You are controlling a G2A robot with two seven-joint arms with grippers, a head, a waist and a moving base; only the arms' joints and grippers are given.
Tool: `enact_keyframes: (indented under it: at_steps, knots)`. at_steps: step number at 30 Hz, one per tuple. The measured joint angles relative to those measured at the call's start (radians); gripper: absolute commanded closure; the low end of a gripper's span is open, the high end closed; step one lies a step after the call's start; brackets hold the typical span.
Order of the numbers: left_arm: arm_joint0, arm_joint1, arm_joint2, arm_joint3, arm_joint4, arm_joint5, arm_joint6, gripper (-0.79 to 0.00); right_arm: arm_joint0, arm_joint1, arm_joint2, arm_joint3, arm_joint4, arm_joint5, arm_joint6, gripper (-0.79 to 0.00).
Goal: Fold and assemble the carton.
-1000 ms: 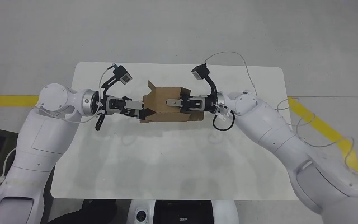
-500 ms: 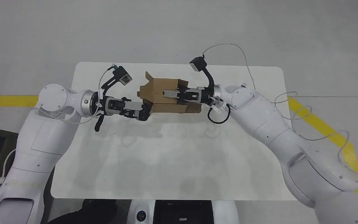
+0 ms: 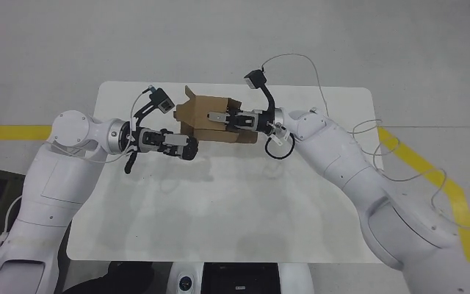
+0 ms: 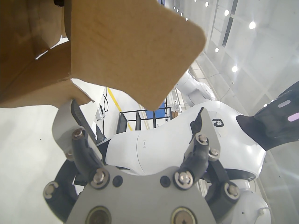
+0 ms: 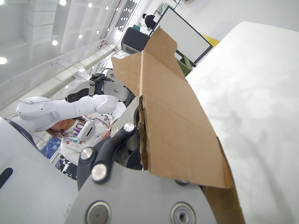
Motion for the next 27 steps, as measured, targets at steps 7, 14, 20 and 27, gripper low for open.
enact_keyframes:
  at_steps: [7, 14, 20, 27]
  knots:
    - [-0.001, -0.003, 0.003, 0.002, 0.005, 0.0, 0.002, -0.785, -0.007, -0.023, 0.009, 0.011, -0.01, 0.0, 0.0, 0.0]
    - [0.0, -0.004, 0.003, -0.004, 0.008, -0.001, -0.005, -0.785, -0.014, -0.032, 0.021, 0.006, -0.004, 0.023, 0.024, 0.0]
    - [0.0, -0.005, 0.002, -0.006, 0.013, 0.008, -0.002, -0.785, -0.015, -0.032, 0.023, 0.005, 0.0, 0.028, 0.028, 0.0]
    - [0.001, -0.006, 0.004, 0.0, 0.023, 0.007, 0.001, -0.785, -0.016, -0.032, 0.023, 0.004, -0.002, 0.029, 0.027, 0.0]
